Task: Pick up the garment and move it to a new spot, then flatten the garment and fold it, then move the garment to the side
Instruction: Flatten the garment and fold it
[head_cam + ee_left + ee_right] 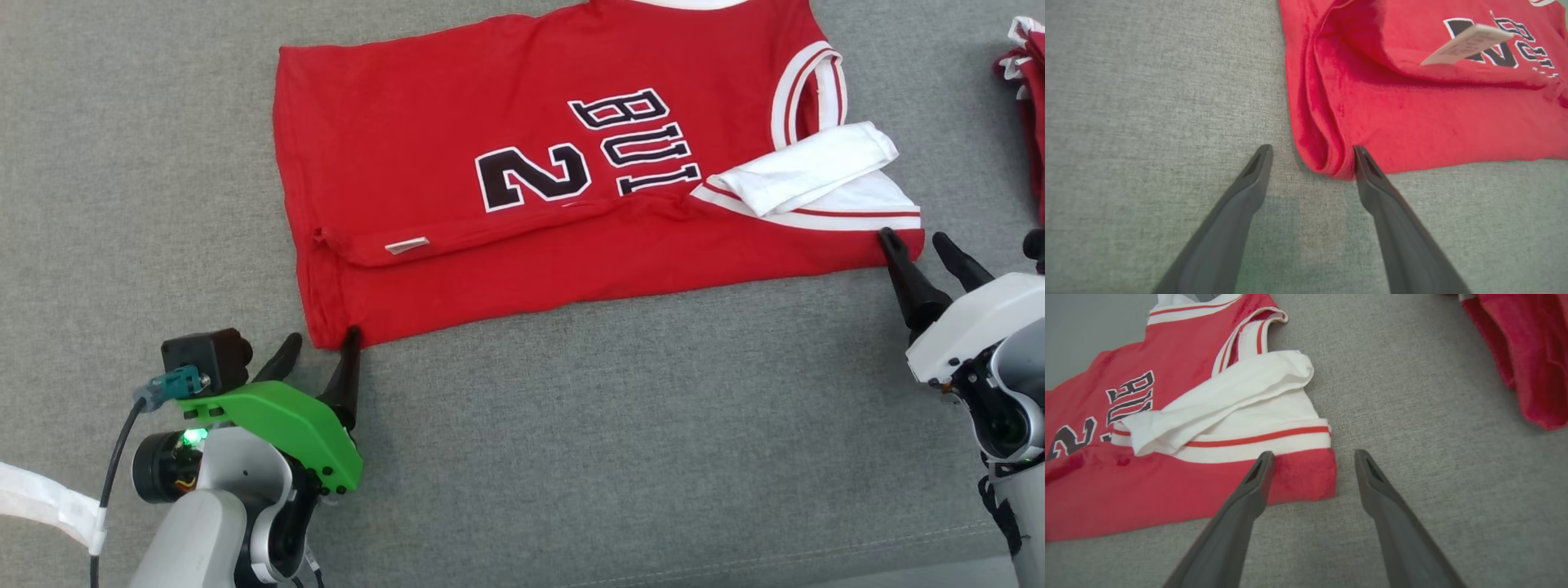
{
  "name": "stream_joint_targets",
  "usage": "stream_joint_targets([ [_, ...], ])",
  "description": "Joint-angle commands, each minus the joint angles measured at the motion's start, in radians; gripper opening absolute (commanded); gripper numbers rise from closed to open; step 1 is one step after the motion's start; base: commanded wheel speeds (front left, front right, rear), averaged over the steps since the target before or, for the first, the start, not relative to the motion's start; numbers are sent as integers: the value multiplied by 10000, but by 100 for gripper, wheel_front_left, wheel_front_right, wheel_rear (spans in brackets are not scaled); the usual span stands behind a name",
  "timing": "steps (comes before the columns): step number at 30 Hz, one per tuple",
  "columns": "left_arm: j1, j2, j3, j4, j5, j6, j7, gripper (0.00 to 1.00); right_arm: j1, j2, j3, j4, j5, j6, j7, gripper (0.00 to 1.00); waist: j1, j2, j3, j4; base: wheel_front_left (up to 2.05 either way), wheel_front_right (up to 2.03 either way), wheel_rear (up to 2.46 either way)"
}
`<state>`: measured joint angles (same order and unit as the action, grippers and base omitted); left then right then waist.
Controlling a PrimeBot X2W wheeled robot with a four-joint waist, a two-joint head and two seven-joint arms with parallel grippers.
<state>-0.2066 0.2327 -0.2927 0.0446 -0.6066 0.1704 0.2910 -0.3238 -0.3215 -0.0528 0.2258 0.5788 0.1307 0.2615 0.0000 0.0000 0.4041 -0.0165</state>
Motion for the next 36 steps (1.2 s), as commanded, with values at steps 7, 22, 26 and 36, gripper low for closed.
stream_joint_targets([
  [7, -292, -145, -144, 702, -250, -315, 5, 29, -370, -65, 461, 263, 326, -3, 250, 100, 0, 0, 71, 100, 0, 0, 0],
  [22, 1318, 312, -218, -509, -1213, -1181, 274, 0, 725, -2121, 1322, -778, 1998, -9, 1326, 0, 0, 0, -877, 336, 0, 0, 0],
  [26, 2764, 350, -317, -1317, -1499, -1017, 310, 0, 2268, -2982, 1106, -1564, 2735, -10, 2127, 0, 0, 0, -1127, 437, 0, 0, 0],
  [36, 4158, 86, -429, -1821, -1542, -678, -128, 100, 3934, -3303, 519, -1414, 2360, -10, 2349, 100, 0, 0, -1225, 673, 0, 0, 0],
])
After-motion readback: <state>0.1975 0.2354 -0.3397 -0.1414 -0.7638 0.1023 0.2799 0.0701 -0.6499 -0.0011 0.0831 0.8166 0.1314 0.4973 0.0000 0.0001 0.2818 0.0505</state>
